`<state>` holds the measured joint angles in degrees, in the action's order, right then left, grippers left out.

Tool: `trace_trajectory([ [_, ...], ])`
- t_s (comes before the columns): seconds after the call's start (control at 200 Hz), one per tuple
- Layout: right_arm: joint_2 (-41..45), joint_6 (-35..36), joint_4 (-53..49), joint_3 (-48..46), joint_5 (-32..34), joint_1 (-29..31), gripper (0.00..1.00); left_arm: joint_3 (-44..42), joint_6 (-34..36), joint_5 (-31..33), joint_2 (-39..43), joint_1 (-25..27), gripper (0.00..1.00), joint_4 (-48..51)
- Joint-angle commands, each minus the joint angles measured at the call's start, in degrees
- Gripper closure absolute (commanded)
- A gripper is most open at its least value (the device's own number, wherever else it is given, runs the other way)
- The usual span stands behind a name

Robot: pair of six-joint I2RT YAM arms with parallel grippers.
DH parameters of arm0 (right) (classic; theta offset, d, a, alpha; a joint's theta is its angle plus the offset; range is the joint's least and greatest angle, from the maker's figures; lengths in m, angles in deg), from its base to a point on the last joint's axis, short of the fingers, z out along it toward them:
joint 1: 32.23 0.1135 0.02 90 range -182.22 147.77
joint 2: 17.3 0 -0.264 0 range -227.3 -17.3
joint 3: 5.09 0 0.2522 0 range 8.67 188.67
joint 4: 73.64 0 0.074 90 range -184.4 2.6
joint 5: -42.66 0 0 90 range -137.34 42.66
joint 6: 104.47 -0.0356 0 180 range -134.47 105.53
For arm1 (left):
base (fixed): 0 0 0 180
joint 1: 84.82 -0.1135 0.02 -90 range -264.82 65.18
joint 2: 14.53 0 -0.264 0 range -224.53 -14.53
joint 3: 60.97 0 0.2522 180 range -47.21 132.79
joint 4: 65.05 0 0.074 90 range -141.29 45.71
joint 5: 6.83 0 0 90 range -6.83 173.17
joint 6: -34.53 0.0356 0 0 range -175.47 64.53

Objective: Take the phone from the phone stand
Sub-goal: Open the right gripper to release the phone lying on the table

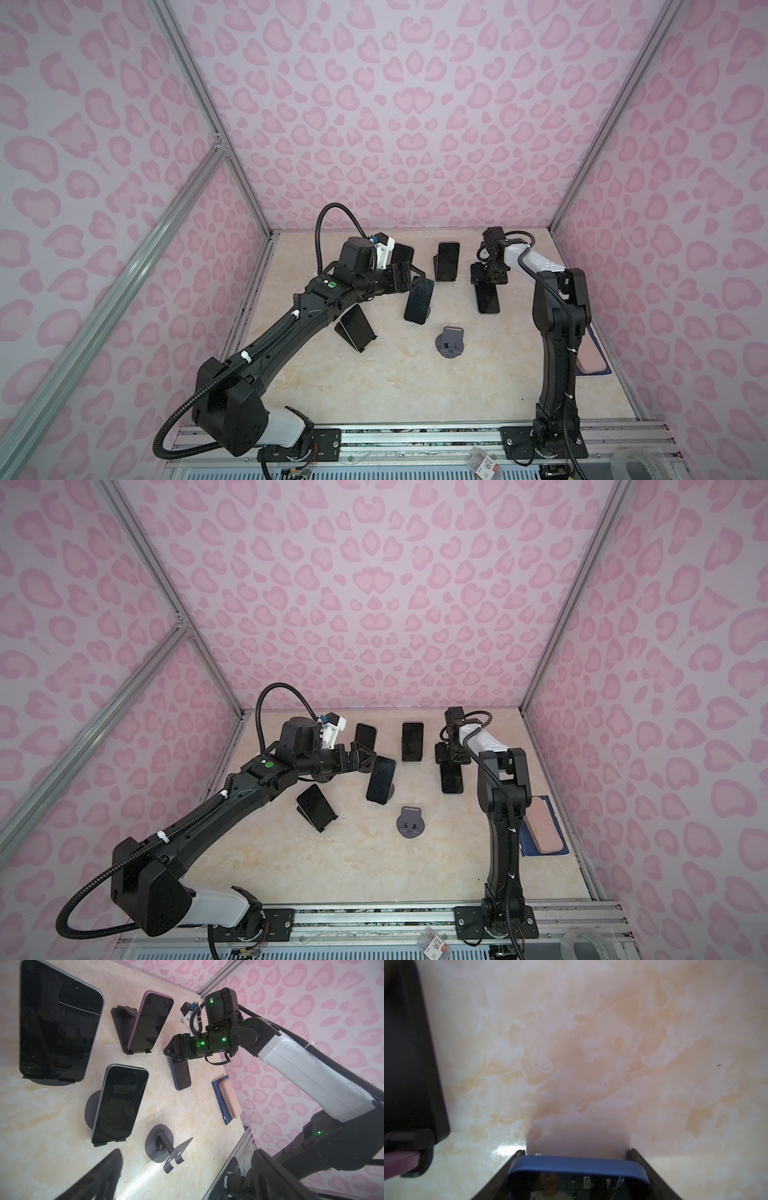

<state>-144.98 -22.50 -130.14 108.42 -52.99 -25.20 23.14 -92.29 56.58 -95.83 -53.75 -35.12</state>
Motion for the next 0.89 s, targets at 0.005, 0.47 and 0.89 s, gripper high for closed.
trace_trajectory([
  [0.005,-0.9,-0.1,-0.8,-0.1,-0.3,0.2,0.27,0.6,0.2,-0.1,1.1,-0.4,0.0,-1.6],
  [0.47,1.7,-4.6,3.6,-8.1,-3.2,2.7,0.23,0.3,0.3,0.8,2.0,-0.7,0.0,-1.7],
  [0.89,2.6,-6.7,6.7,-11.5,-5.1,3.5,0.22,0.2,0.4,1.1,1.0,-0.7,0.0,-1.5],
])
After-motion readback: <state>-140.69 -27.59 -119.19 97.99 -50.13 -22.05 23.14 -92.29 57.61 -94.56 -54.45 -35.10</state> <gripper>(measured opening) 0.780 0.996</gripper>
